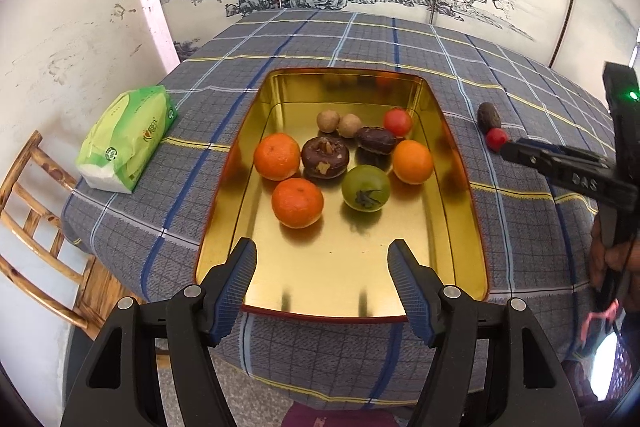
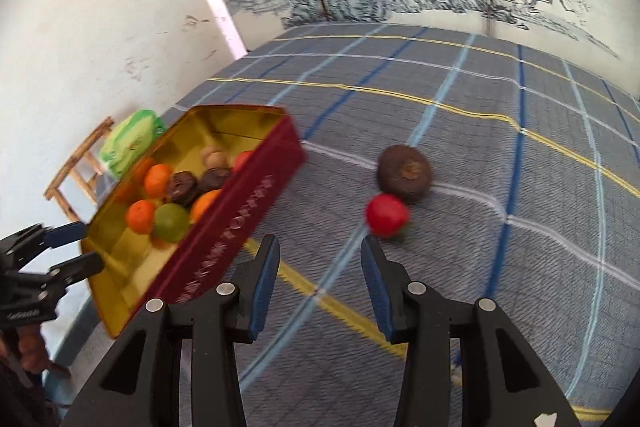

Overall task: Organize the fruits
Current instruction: 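Move the right tool toward the last red tomato and brown fruit, then grasp the dark brown fruit with the left tool while the right tool grasps the red tomato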

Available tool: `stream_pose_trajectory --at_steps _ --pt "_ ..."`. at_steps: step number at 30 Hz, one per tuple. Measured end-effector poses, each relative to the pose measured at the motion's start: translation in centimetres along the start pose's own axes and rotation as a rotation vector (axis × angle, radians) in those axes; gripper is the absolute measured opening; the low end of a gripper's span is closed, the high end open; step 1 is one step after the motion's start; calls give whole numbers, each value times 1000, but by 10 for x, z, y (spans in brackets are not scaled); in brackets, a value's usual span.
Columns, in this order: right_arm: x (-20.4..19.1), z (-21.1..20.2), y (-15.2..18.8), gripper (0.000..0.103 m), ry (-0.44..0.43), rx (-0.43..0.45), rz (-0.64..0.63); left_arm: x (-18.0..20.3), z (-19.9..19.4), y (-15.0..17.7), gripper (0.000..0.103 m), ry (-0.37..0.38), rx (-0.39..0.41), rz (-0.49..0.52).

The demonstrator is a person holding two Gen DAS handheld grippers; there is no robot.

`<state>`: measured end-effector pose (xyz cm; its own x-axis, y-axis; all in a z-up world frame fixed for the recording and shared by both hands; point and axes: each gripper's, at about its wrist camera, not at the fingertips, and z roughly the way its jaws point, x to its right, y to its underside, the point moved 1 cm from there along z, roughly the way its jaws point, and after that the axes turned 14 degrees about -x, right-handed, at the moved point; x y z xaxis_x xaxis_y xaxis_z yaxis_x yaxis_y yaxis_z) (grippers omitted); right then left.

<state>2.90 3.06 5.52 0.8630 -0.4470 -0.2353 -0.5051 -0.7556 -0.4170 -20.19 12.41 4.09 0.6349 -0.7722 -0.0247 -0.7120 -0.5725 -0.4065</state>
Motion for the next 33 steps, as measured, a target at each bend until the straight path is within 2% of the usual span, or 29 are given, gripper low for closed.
stream_pose_trajectory --at_steps 6,11,13,15,20,26,33 --pt "11 11 -10 41 64 -22 9 2 2 -2 69 5 -8 2" --pt "20 22 -18 41 76 -41 24 5 5 -3 69 5 -20 11" --pt "21 26 -22 39 80 -48 20 7 6 -4 69 0 -22 17" --pt "21 31 -23 29 97 -63 13 9 5 -6 69 -3 -22 23" --pt "26 17 -13 27 114 -35 2 23 -8 -13 69 -6 13 78" --pt "78 -22 15 27 189 11 76 61 -25 -33 69 6 63 188" --pt "149 -46 52 27 251 25 240 115 -27 -73 69 134 70 286"
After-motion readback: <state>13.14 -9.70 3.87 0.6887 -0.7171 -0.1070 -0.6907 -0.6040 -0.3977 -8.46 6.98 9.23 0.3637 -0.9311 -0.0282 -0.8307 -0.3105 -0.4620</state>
